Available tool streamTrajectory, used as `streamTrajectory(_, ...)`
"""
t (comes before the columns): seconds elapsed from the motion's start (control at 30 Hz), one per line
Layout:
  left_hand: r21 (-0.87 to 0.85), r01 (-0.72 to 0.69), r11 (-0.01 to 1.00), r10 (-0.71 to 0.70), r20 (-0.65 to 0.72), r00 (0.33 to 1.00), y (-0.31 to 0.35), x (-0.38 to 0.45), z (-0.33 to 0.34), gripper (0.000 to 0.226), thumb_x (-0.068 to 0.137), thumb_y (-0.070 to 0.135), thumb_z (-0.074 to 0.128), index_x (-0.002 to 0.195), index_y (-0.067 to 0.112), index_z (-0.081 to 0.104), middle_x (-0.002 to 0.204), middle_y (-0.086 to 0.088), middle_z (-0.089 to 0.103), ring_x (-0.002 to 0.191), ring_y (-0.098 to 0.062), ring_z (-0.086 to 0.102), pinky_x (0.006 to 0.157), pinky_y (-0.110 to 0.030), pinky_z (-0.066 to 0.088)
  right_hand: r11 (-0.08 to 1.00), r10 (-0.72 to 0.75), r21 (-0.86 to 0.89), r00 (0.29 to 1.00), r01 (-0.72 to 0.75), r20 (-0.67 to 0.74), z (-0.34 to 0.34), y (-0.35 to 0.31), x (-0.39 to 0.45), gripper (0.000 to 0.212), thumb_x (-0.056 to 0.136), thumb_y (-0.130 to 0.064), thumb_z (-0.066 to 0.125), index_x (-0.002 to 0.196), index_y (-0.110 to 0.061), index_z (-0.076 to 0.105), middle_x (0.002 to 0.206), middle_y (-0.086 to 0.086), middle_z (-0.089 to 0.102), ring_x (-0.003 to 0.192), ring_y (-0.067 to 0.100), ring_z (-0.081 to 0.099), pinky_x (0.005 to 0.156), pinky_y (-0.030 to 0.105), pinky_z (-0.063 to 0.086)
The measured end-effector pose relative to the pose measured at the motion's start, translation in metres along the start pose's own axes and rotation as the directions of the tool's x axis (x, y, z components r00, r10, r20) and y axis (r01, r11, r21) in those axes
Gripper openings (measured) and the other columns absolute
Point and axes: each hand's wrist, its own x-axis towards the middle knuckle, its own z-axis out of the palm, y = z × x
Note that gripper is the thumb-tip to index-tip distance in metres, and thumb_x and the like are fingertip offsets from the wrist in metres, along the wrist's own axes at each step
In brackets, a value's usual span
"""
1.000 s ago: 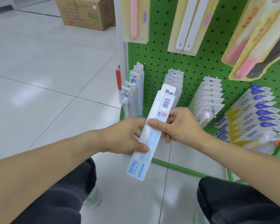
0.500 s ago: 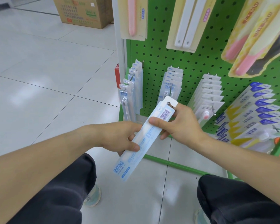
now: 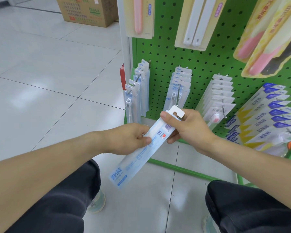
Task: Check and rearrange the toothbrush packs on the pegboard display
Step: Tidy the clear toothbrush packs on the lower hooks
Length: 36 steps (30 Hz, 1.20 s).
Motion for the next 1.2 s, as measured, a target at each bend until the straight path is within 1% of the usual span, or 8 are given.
streamTrajectory(0.17, 0.094, 0.038, 0.995, -0.037, -0.019, 0.999, 0.002, -0.001, -0.004, 0.037, 0.108, 0.037, 0.036, 0.082, 0.012, 0.043, 0.085, -0.012, 0.058, 0.074, -0.021, 0.058, 0.081, -0.049, 0.055, 1.000, 0.023, -0.020, 0.998, -0.022, 0.053, -0.003, -0.001, -0.001, 0.033, 0.098, -0.032, 0.063, 0.085, -0.002, 0.068, 0.079, 0.015, 0.077, 0.064, 0.030, 0.074, 0.054, 0.033, 0.061)
streamTrajectory(0.5, 0.352, 0.098, 0.931, -0.109, 0.010, 0.994, 0.005, 0.001, -0.010, 0.038, 0.108, 0.036, 0.034, 0.075, 0.018, 0.039, 0.074, 0.003, 0.044, 0.065, -0.013, 0.040, 0.061, -0.025, 0.035, 0.989, 0.087, -0.136, 0.976, -0.061, 0.198, -0.005, -0.006, -0.002, 0.028, 0.098, -0.022, 0.064, 0.101, 0.005, 0.064, 0.084, 0.017, 0.077, 0.071, 0.035, 0.075, 0.059, 0.037, 0.062)
streamTrajectory(0.63, 0.290, 0.131, 0.948, -0.120, -0.056, 0.991, 0.002, 0.001, -0.011, 0.023, 0.103, 0.046, 0.045, 0.106, 0.024, 0.051, 0.087, 0.011, 0.058, 0.076, -0.008, 0.054, 0.068, -0.026, 0.044, 0.986, 0.131, -0.126, 0.975, -0.110, 0.179, -0.005, -0.008, -0.002, 0.039, 0.107, -0.027, 0.048, 0.100, 0.008, 0.063, 0.084, 0.018, 0.076, 0.070, 0.036, 0.074, 0.057, 0.037, 0.062)
streamTrajectory(0.77, 0.360, 0.103, 0.927, -0.124, 0.036, 0.992, 0.005, -0.005, -0.005, 0.063, 0.090, 0.064, 0.057, 0.136, 0.029, 0.031, 0.105, 0.011, 0.059, 0.093, -0.009, 0.059, 0.082, -0.028, 0.049, 0.981, 0.156, -0.136, 0.980, -0.139, 0.124, -0.004, -0.007, 0.000, 0.030, 0.107, -0.023, 0.047, 0.099, 0.002, 0.060, 0.082, 0.023, 0.074, 0.067, 0.037, 0.074, 0.056, 0.038, 0.061)
streamTrajectory(0.9, 0.534, 0.086, 0.841, -0.126, 0.039, 0.991, 0.008, -0.004, 0.006, 0.037, 0.101, 0.043, 0.052, 0.125, 0.019, 0.039, 0.082, 0.002, 0.050, 0.068, -0.016, 0.050, 0.071, -0.037, 0.047, 0.969, 0.205, -0.160, 0.973, -0.188, 0.101, -0.005, -0.009, 0.000, 0.021, 0.105, -0.018, 0.047, 0.101, -0.001, 0.058, 0.074, 0.022, 0.073, 0.062, 0.035, 0.072, 0.053, 0.036, 0.059)
streamTrajectory(1.03, 0.570, 0.102, 0.815, -0.138, 0.020, 0.990, 0.008, -0.002, -0.001, 0.005, 0.104, 0.021, 0.047, 0.101, 0.022, 0.050, 0.077, 0.003, 0.044, 0.064, -0.016, 0.045, 0.063, -0.033, 0.040, 0.964, 0.222, -0.186, 0.960, -0.190, 0.170, -0.002, -0.017, -0.005, 0.035, 0.102, -0.038, 0.054, 0.101, -0.004, 0.061, 0.078, 0.021, 0.074, 0.066, 0.034, 0.073, 0.060, 0.037, 0.060)
streamTrajectory(1.13, 0.506, 0.123, 0.854, -0.161, 0.032, 0.986, 0.002, -0.004, -0.018, 0.028, 0.100, 0.028, 0.057, 0.074, 0.032, 0.049, 0.073, 0.010, 0.047, 0.063, -0.010, 0.046, 0.059, -0.022, 0.037, 0.960, 0.184, -0.257, 0.938, -0.109, 0.292, -0.001, -0.024, -0.015, 0.042, 0.094, -0.050, 0.059, 0.101, -0.009, 0.061, 0.080, 0.017, 0.076, 0.072, 0.032, 0.075, 0.066, 0.039, 0.061)
streamTrajectory(1.2, 0.390, 0.126, 0.912, -0.149, 0.029, 0.988, -0.006, -0.008, -0.029, 0.030, 0.096, 0.028, 0.065, 0.067, 0.033, 0.057, 0.063, 0.013, 0.049, 0.054, -0.005, 0.042, 0.053, -0.018, 0.032, 0.948, 0.104, -0.319, 0.928, 0.017, 0.359, 0.000, -0.025, -0.019, 0.031, 0.093, -0.038, 0.068, 0.103, -0.010, 0.061, 0.080, 0.013, 0.076, 0.073, 0.028, 0.076, 0.068, 0.040, 0.061)
